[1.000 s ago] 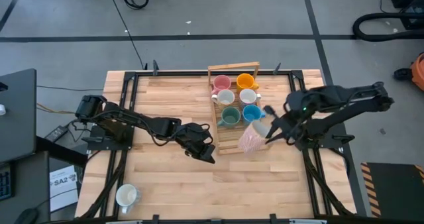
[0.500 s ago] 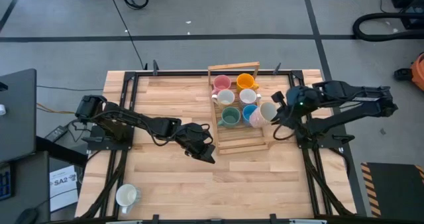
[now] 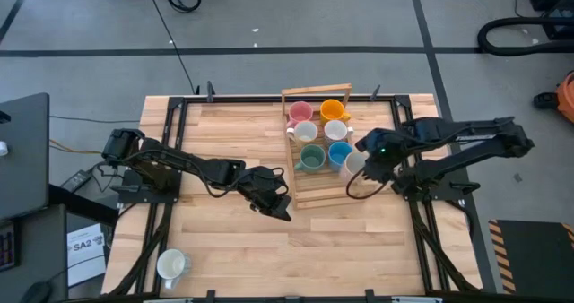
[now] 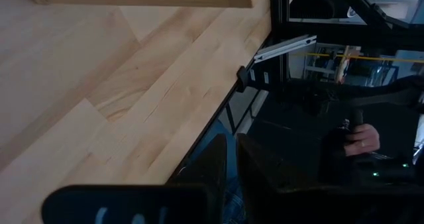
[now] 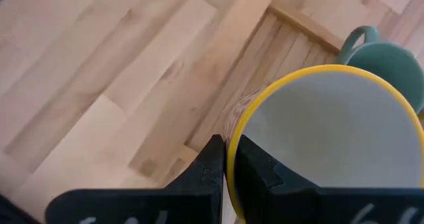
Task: Place coffee mugs
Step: Put the orange patterned mug on the shelf
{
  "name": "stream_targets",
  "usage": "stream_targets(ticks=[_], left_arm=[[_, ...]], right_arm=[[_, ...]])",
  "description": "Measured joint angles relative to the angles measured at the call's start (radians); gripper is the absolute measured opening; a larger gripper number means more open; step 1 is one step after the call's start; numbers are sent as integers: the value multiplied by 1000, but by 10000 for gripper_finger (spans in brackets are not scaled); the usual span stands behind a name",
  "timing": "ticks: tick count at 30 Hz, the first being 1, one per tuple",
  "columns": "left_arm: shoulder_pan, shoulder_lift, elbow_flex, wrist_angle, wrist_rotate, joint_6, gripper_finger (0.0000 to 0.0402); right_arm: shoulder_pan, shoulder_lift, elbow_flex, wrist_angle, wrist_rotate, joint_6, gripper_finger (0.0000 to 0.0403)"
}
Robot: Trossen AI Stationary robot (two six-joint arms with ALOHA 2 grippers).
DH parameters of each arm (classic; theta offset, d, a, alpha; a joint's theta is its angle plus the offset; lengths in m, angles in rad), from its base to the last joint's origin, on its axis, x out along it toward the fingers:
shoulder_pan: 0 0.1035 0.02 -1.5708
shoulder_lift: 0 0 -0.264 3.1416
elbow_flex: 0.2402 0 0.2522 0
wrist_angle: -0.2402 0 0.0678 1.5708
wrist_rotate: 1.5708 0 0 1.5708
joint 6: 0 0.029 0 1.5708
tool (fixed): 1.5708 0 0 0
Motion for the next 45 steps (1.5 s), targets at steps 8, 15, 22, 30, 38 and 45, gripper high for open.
stream_targets(ticks=[8,15,22,30,38,45], left_arm=[[0,0,0,0,-6,2,39],[0,0,0,0,-7,3,39],[0,0,0,0,-7,6,39],[0,0,0,0,-7,6,39],[0,0,0,0,-7,5,39],[0,0,0,0,-7,3,39]], right_arm=[[0,76,-55,79,3,-44,28],[2,154,-63,84,-2,-44,28],[1,235,-63,94,-21,-51,28],[1,301,-60,118,-26,-50,28],[2,301,-60,124,-28,-49,30],[2,301,-60,124,-26,-40,39]])
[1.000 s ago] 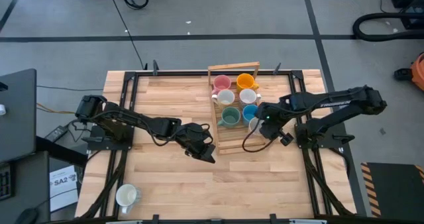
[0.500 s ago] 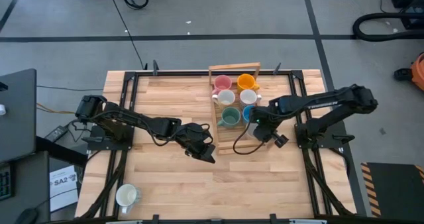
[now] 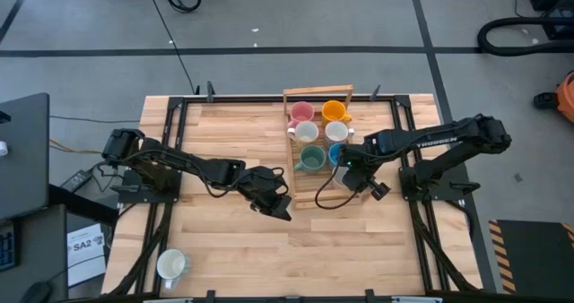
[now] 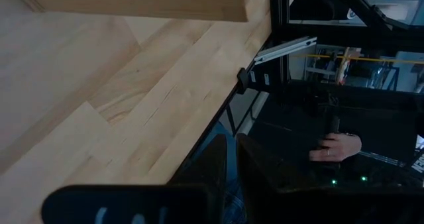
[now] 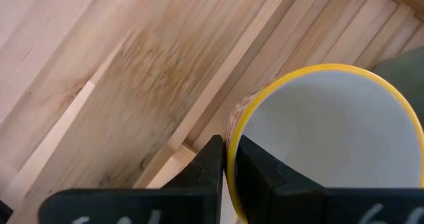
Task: Place coffee mugs
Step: Put the orange patterned mug on the shelf
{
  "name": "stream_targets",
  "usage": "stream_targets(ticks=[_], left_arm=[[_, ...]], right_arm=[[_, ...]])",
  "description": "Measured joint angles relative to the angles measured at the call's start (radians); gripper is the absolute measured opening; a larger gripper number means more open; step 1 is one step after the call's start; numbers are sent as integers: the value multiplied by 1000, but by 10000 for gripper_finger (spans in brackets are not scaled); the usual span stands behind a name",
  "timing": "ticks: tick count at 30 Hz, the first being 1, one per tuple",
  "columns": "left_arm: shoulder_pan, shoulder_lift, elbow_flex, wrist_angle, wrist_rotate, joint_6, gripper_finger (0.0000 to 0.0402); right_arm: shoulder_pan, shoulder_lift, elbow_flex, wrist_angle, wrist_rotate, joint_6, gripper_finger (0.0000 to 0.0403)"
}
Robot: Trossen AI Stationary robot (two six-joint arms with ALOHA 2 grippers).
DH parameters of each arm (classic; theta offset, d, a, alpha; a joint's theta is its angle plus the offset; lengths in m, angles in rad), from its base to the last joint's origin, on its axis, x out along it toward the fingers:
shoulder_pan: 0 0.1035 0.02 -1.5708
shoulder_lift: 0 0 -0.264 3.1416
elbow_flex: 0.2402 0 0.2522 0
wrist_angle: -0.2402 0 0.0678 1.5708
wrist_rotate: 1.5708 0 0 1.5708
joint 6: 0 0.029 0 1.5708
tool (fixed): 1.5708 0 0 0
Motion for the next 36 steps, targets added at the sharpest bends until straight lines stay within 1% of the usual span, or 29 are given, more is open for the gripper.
stream_targets(ticks=[7,24,26,30,36], left_arm=[[0,0,0,0,0,-1,39],[0,0,0,0,0,-1,39],[0,0,0,0,0,-2,39],[0,0,0,0,0,-2,39],[0,0,0,0,0,-2,39]], right_arm=[[0,0,0,3,2,0,60],[0,0,-1,4,5,1,68],[0,0,-1,8,5,4,73],[0,0,-2,10,12,64,88],[0,0,-2,16,13,70,112]])
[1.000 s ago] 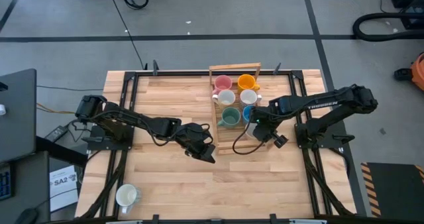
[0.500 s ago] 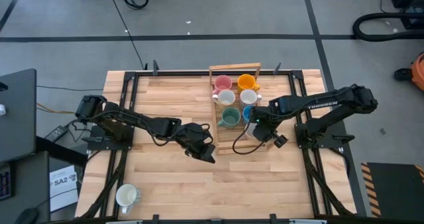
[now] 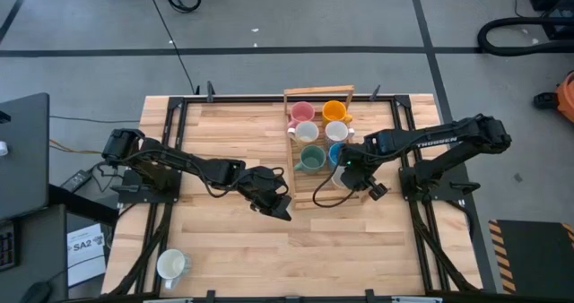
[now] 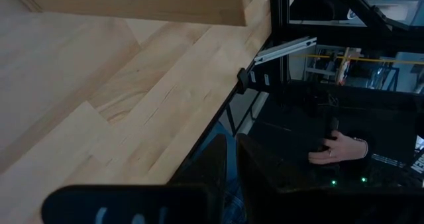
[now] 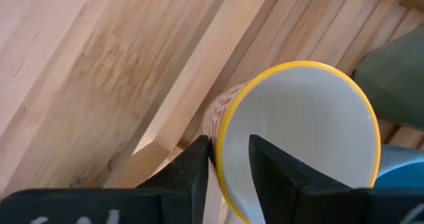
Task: Place coffee mugs
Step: Put the orange patterned mug on the shelf, then put the blue patterned mug on the shelf
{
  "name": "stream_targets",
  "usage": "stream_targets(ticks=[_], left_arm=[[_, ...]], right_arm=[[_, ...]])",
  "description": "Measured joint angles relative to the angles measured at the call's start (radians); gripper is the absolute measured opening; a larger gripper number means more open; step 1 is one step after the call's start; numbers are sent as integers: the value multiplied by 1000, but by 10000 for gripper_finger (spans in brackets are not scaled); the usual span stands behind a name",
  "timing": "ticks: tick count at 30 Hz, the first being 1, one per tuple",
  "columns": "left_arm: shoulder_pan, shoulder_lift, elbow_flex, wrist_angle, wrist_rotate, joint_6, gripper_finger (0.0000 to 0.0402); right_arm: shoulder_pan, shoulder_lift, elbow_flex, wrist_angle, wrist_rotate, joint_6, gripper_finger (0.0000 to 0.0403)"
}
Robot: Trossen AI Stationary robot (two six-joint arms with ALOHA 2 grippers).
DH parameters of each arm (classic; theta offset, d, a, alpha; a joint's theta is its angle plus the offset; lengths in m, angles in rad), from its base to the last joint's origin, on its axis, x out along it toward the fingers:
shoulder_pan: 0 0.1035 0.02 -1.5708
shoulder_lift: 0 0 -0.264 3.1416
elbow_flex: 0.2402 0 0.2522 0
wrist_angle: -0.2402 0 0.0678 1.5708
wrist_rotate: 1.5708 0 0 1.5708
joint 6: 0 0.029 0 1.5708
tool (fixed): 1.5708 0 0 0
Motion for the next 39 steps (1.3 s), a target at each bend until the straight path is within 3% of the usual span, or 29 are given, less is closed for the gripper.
stream_targets(ticks=[14,31,39], left_arm=[[0,0,0,0,0,0,39],[0,0,0,0,0,2,39],[0,0,0,0,0,93,39]], right_arm=[[0,-13,-2,4,3,-18,124],[1,-211,-2,3,-4,-19,123],[1,-317,-1,30,-3,62,123]])
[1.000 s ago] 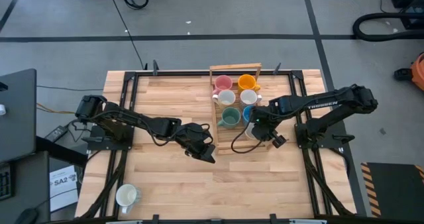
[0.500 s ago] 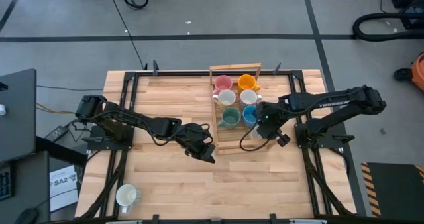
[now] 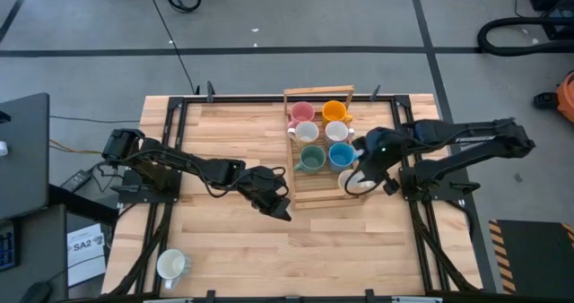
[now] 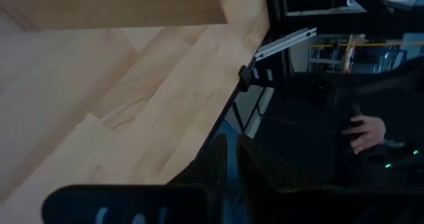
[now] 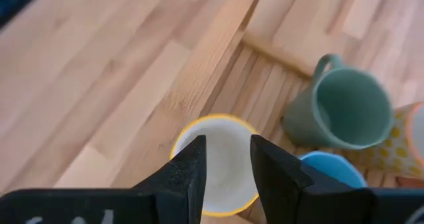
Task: Place coffee mugs
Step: Put the blue patterned mug on the shelf
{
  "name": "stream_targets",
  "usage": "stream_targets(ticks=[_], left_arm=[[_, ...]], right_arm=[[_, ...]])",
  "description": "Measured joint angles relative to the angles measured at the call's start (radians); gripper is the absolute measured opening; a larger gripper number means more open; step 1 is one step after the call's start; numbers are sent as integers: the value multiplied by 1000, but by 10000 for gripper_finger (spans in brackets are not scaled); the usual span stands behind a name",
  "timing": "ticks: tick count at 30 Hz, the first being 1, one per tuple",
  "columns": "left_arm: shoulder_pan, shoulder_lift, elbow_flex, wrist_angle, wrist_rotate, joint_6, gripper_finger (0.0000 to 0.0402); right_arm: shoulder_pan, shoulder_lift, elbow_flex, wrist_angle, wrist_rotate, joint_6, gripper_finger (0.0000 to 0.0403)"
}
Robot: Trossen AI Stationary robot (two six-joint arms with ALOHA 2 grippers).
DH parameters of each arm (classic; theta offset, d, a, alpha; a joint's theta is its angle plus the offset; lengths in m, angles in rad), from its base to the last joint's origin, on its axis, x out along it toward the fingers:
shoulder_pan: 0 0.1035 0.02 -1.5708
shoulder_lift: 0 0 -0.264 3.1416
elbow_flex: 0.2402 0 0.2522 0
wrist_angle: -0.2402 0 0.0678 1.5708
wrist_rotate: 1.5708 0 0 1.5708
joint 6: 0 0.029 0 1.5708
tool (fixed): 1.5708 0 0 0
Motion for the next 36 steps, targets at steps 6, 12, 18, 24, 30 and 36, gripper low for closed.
stream_targets(ticks=[6,12,18,24,30,36], left_arm=[[0,-15,-1,17,48,25,39],[-19,-78,-1,2,144,14,39],[-93,-155,-1,-26,163,-117,39],[-232,-202,0,-104,165,-351,39],[-422,-210,1,-171,170,-642,39],[-604,-208,0,-222,171,-885,39]], right_arm=[[24,-65,1,77,2,80,123],[69,-96,2,128,2,103,123],[106,-94,2,133,3,126,123],[132,-87,2,135,3,156,123],[150,-87,2,137,3,156,123],[161,-86,2,140,3,155,123]])
